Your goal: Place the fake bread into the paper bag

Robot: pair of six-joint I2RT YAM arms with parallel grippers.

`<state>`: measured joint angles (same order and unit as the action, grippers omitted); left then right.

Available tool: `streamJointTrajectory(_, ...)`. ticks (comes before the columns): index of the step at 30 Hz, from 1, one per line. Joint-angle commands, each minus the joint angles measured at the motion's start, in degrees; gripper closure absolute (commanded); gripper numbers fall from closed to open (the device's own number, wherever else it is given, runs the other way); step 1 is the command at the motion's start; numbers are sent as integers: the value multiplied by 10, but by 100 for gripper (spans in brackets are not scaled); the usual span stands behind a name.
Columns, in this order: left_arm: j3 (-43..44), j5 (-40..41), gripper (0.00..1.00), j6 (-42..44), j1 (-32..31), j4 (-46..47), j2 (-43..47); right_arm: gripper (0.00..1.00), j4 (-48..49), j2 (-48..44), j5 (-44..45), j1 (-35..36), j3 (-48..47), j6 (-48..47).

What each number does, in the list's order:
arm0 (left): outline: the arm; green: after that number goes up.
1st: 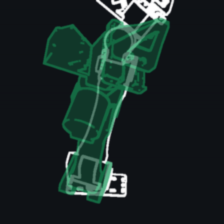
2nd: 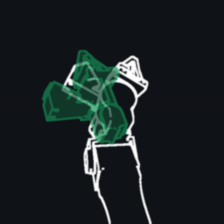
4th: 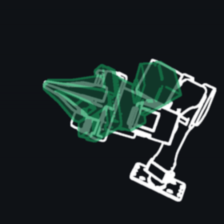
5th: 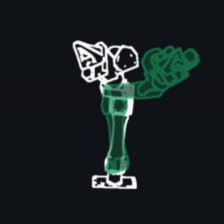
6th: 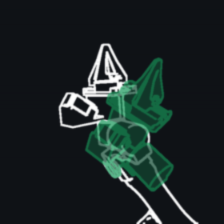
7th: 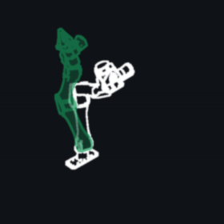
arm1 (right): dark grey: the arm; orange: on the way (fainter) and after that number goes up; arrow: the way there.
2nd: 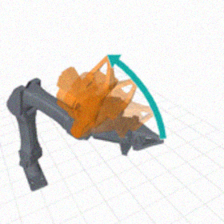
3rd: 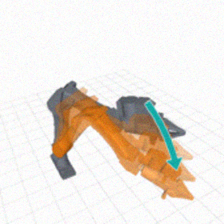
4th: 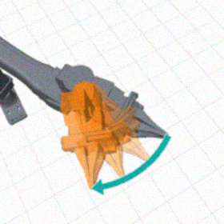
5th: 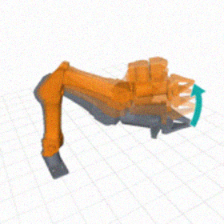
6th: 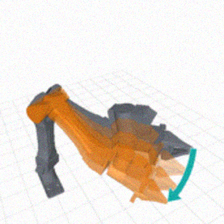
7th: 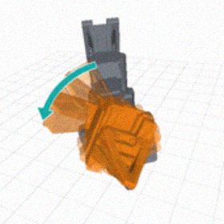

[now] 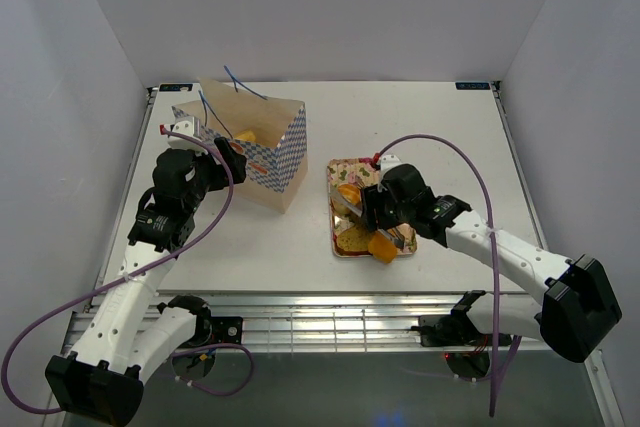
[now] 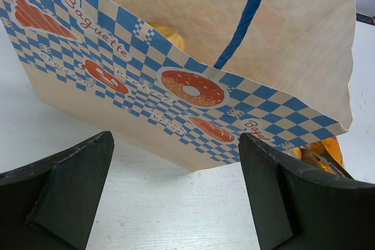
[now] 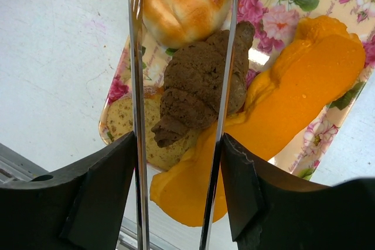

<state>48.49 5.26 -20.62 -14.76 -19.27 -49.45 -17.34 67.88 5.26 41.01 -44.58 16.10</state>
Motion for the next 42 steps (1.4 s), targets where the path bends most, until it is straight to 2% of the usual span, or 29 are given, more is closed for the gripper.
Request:
streamJointTrajectory(1,16,-9,2,-1,-2,3,4,37,-9,2,9,2,-30,-2)
streamJointTrajectory(7,16,-12,2,-1,-2,4,6,38,-23,-1,11,2,-31,-4)
streamJointTrajectory(10,15,-11,2,-1,-2,4,7,50,-23,0,11,2,-31,-4)
streamJointTrajectory(11,15,-10,2,0,-2,4,6,59,-22,0,10,3,-31,-4)
streamJointTrajectory(17,14,-10,2,0,-2,3,6,71,-23,-4,3,3,-40,-4)
streamJointTrajectory(27,13,-9,2,0,-2,3,5,73,-25,-27,19,1,-80,-1)
streamJointTrajectory(37,13,-8,2,0,-2,4,3,71,25,-66,23,2,-75,14)
streamJointTrajectory(42,12,-5,2,-1,-2,4,4,69,44,-74,-12,2,-91,5)
